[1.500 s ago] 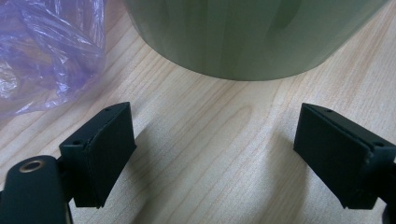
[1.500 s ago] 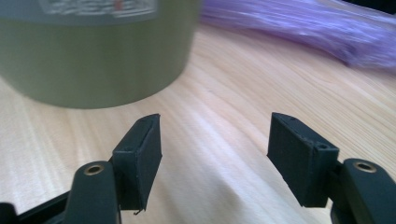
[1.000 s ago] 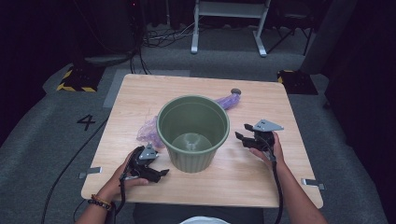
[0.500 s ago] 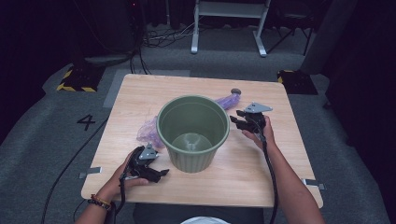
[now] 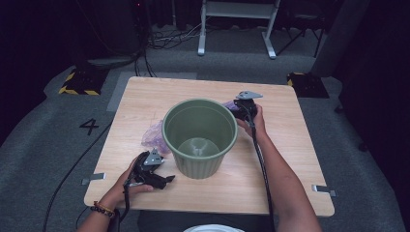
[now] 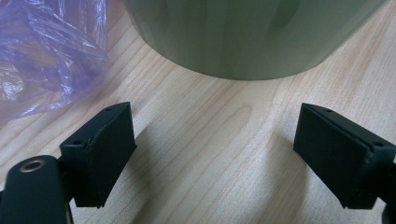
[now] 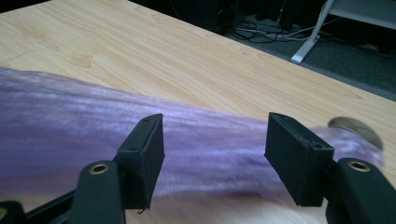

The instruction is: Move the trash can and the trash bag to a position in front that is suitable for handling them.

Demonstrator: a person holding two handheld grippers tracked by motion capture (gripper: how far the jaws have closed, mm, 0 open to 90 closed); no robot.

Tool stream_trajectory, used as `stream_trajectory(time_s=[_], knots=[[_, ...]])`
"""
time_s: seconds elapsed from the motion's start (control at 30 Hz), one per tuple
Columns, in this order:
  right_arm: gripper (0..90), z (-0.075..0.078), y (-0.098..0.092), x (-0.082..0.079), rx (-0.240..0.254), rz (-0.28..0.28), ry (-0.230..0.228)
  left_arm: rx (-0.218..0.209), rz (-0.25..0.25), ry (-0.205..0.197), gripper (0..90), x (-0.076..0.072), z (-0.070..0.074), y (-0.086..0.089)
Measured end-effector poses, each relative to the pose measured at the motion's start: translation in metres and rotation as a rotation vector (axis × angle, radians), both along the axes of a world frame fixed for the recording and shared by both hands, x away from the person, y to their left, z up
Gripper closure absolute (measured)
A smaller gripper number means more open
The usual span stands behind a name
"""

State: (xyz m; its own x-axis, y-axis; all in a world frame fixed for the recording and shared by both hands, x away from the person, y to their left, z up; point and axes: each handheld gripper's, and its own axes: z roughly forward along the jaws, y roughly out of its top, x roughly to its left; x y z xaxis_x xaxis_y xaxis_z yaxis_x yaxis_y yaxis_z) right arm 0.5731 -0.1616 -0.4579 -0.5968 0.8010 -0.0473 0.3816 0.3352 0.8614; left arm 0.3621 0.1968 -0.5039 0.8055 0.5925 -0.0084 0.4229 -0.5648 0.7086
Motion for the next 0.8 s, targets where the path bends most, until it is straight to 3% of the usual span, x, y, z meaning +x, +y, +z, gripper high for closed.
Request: stream_trajectory(time_s=[0.1,0.13,0.2,0.3,0.57,0.8], knots=[[38.4,-0.005,0.008,0.007,-0.031,-0.008,0.007,0.001,-0.001,0.000,12.4,0.000,0.000,0.000],[39.4,-0.013,0.013,0.016,-0.054,-0.025,0.041,0.000,0.000,0.000,12.4,0.000,0.000,0.000],[40.0,-0.016,0.014,0.018,-0.068,-0.030,0.042,0.001,0.000,0.000,12.4,0.000,0.000,0.000],[41.9,-0.030,0.017,0.027,-0.099,-0.043,0.092,0.002,0.000,0.000,12.5,-0.001,0.000,0.001],[46.5,-0.040,0.010,0.034,-0.071,-0.055,0.162,0.002,0.000,0.000,12.5,-0.001,0.000,0.001],[47.3,-0.044,0.001,0.028,-0.048,-0.042,0.170,0.001,-0.001,0.000,12.5,-0.001,0.000,0.001]])
